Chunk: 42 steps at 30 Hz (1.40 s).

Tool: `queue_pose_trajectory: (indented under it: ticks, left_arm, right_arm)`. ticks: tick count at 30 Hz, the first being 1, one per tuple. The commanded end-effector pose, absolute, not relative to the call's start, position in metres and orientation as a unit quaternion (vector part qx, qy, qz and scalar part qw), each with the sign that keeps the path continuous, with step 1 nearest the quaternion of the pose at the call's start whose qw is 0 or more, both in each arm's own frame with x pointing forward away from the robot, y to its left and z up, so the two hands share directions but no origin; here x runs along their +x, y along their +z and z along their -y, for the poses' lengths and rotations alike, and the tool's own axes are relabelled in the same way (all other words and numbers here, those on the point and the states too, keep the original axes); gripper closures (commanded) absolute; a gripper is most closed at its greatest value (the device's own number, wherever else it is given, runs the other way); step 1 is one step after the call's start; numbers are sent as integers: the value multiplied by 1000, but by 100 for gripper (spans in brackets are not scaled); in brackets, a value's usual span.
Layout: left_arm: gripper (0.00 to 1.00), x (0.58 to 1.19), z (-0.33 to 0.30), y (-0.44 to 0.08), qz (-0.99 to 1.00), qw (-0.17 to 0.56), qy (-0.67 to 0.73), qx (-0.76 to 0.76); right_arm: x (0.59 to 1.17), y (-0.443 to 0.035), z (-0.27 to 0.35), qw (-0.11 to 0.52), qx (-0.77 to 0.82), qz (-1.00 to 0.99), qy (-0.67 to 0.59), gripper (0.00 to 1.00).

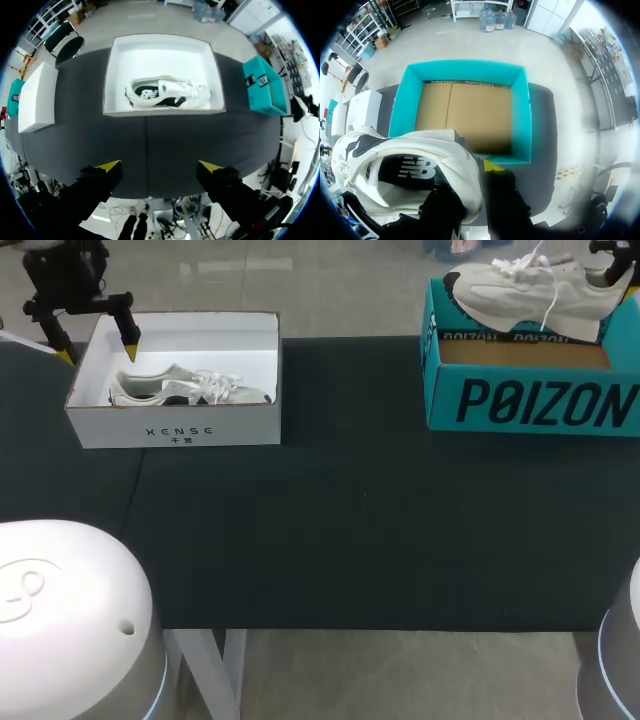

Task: Take the shoe out of the shoebox, open the shoe tongue, remove and reinsert the insole, then place the shoe into the shoebox

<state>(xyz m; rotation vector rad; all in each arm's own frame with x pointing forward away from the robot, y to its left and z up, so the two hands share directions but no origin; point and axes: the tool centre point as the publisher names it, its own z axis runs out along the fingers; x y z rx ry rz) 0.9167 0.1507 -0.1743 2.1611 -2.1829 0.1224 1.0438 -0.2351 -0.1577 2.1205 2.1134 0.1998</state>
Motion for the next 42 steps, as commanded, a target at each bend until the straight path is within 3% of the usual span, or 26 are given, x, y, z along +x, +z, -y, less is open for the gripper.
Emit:
queue_pose_trajectory:
  ticks: [1,4,7,14,20,33,42]
  left_arm:
    - [0,914,-146,-163,693,10,22,720]
    - [0,912,-149,-156,681,1,23,732]
    - [0,910,-153,-155,682,-7,20,731]
    - [0,910,-153,-155,682,-7,20,731]
    - [0,910,-153,-155,682,-7,20,731]
    - [0,910,-153,-155,682,-7,20,731]
    - [0,910,-153,-155,682,-7,20,731]
  right_arm:
    - [1038,-147,227,127,714,-685,67,100]
    - [1026,-139,211,197,707,-679,15,100]
    - [1012,-135,204,212,718,-662,-18,100]
    - [967,-131,183,157,771,-615,-52,100]
    - [927,-141,147,171,768,-613,-68,100]
    - [856,-206,77,170,772,-610,-61,100]
    - [840,-252,41,175,766,-612,-91,100]
